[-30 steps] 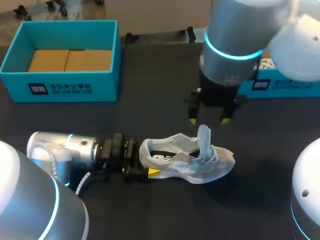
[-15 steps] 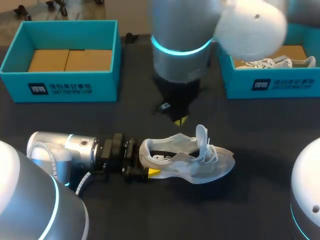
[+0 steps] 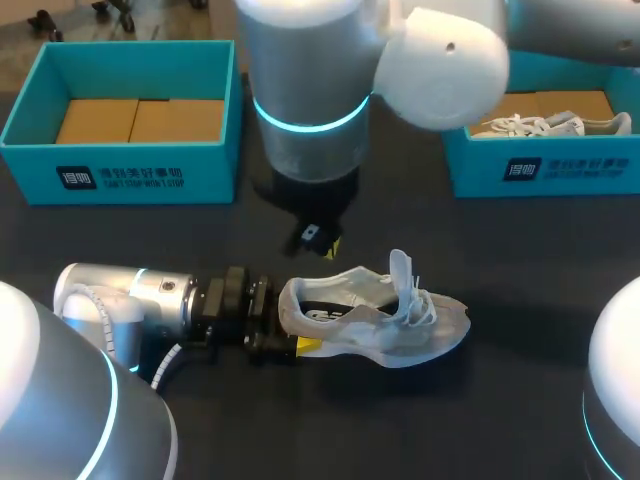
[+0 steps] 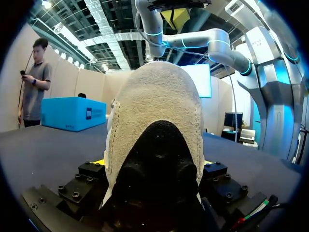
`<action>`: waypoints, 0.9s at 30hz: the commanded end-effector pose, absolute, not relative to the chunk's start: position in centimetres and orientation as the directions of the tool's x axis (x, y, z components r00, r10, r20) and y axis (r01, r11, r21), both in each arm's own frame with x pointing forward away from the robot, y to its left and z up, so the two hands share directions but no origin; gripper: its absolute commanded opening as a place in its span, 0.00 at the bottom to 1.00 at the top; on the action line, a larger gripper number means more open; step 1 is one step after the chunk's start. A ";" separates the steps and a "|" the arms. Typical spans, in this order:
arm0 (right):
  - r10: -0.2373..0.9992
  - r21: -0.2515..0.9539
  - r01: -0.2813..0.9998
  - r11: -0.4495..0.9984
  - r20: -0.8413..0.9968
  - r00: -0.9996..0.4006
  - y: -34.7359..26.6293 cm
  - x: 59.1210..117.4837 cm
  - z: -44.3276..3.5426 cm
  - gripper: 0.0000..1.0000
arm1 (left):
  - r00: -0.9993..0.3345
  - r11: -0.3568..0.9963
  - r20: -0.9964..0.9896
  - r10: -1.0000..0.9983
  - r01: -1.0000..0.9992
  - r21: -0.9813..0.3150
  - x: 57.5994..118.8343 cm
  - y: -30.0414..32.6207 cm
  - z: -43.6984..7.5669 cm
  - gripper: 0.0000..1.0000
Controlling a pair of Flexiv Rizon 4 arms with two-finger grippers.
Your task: Take the shoe out of the shoebox, open the shoe tongue, remove and reinsert the insole, then place the shoe into the shoebox
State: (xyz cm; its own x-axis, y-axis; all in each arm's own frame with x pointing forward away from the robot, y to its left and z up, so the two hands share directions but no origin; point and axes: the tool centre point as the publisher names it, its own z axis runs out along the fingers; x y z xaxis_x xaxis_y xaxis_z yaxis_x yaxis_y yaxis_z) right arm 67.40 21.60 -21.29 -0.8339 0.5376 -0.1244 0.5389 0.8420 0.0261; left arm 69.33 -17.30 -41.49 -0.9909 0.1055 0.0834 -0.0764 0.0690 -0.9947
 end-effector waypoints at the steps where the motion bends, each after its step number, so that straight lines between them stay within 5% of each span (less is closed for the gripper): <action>1: 0.263 0.035 0.261 0.965 -0.125 -0.957 22.9 67.0 -22.6 0.00 | -0.991 0.067 0.083 0.101 -0.076 -0.995 69.2 -17.4 -41.5 0.00; 12: 0.248 0.027 0.246 0.969 -0.104 -0.963 22.7 66.9 -22.9 0.00 | -0.991 0.067 0.083 0.101 -0.076 -0.995 69.2 -17.4 -41.5 0.00; 27: 0.216 0.016 0.215 0.976 -0.067 -0.974 21.9 68.6 -30.0 0.00 | -0.991 0.067 0.083 0.101 -0.076 -0.995 69.2 -17.4 -41.5 0.00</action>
State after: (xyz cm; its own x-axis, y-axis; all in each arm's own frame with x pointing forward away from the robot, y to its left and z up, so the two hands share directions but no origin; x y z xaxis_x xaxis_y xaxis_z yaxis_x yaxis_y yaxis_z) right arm 68.10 22.20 -29.04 -0.9723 0.2181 -0.0838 0.2184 0.9758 0.0056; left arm 69.33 -17.29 -41.49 -0.9909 0.1053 0.0835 -0.0765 0.0690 -0.9947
